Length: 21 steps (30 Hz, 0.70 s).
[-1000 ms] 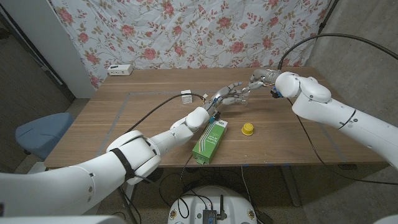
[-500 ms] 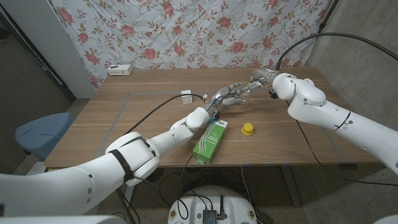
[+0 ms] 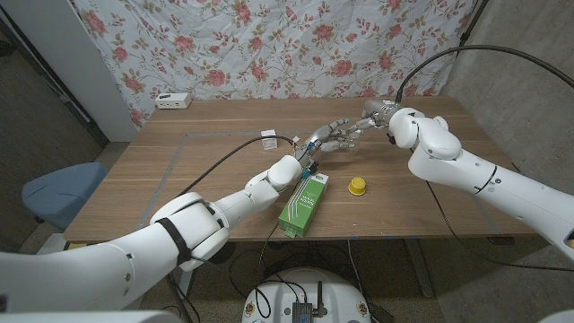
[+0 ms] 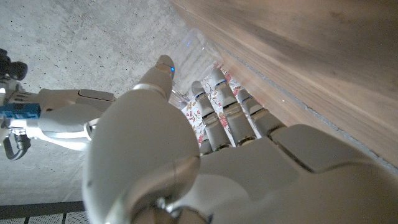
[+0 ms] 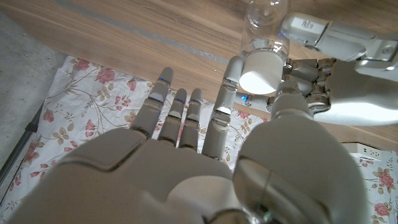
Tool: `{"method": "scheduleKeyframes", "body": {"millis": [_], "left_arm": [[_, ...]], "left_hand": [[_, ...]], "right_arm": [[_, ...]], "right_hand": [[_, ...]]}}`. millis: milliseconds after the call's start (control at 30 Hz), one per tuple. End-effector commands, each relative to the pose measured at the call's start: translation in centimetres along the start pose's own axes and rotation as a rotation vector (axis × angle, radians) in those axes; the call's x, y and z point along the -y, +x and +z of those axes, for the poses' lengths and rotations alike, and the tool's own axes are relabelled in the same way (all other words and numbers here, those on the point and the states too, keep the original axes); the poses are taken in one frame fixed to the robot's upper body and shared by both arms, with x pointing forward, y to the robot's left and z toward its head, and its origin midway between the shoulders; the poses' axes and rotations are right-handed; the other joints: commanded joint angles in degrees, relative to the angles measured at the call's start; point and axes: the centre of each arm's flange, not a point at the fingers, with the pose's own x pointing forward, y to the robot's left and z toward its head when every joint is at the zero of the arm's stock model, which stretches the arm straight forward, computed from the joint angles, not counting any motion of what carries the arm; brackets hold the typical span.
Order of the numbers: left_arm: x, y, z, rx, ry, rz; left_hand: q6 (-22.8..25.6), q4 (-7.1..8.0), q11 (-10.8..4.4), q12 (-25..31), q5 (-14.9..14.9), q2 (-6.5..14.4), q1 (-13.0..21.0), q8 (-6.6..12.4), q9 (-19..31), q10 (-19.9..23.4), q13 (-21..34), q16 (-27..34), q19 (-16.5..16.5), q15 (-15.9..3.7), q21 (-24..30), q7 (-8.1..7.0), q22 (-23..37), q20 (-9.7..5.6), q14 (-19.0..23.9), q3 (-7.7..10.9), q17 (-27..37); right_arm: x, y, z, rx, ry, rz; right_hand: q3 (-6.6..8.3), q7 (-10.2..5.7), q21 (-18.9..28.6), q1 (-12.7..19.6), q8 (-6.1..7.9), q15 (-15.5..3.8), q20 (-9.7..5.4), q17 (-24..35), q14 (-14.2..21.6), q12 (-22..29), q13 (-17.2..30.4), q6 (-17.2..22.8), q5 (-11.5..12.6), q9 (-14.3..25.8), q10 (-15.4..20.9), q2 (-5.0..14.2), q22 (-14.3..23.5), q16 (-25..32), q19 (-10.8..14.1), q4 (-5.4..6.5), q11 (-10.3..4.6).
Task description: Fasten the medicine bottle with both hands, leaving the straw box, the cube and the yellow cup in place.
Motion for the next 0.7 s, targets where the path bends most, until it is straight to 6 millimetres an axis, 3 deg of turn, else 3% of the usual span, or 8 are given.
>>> {"method": "scheduleKeyframes", "body": {"millis": [33,167,467,700], "left_arm": [[0.12,-0.05,-0.04,-0.001,-0.001,-0.002],[0.14,-0.06,-0.04,-0.001,-0.001,-0.002],[0.18,-0.10,0.00,0.000,-0.001,-0.001],[0.29,-0.05,0.02,0.000,-0.004,-0.003]], "left_hand": [[0.1,-0.13,-0.27,0.4,0.2,0.1,-0.6,0.17,0.2,0.2,0.1,0.0,0.6,-6.24,0.1,-0.33,0.1,-7.94,0.7,0.49,0.1],[0.1,-0.11,-0.29,0.4,0.2,0.1,-0.6,0.17,0.2,0.2,0.1,0.0,0.6,-6.22,0.1,-0.27,0.1,-7.93,0.7,0.54,0.1],[0.0,-0.14,-0.21,0.4,0.2,0.0,-0.7,0.11,0.2,0.2,0.1,0.0,0.6,-6.25,0.1,-0.33,0.1,-7.83,0.7,0.63,0.1],[0.0,-0.13,-0.26,0.4,0.2,0.0,-0.7,0.10,0.2,0.2,0.1,0.0,0.6,-6.23,0.1,-0.39,0.1,-7.82,0.7,0.72,0.1]], "right_arm": [[-0.19,-0.30,0.07,-0.022,0.005,-0.022],[-0.13,-0.35,0.05,-0.014,0.005,-0.015],[0.10,-0.57,-0.05,-0.005,0.000,0.003],[0.37,-0.92,-0.29,0.006,-0.008,0.027]], "right_hand": [[-0.37,-0.03,0.1,-0.7,0.24,0.38,0.13,0.2,0.7,0.4,0.1,0.7,0.3,0.1,0.7,0.07,0.1,0.3,0.5,0.08,0.13],[-0.95,0.44,-0.3,-2.3,-0.70,0.64,0.44,0.2,0.5,-0.1,0.1,-0.6,0.2,0.0,0.2,-0.27,0.1,0.0,0.1,0.58,0.59],[-2.80,1.90,-1.0,-6.8,-4.49,2.08,1.76,0.3,-1.0,-2.0,0.2,-7.5,-0.1,0.4,-2.2,-1.71,0.1,-1.4,-1.7,1.61,1.78],[-3.21,3.30,-1.1,-8.0,-7.39,3.30,2.90,0.2,-3.0,-3.4,0.3,-14.6,0.0,1.6,-5.4,-1.93,0.1,-2.5,-3.1,1.34,2.25]]}}
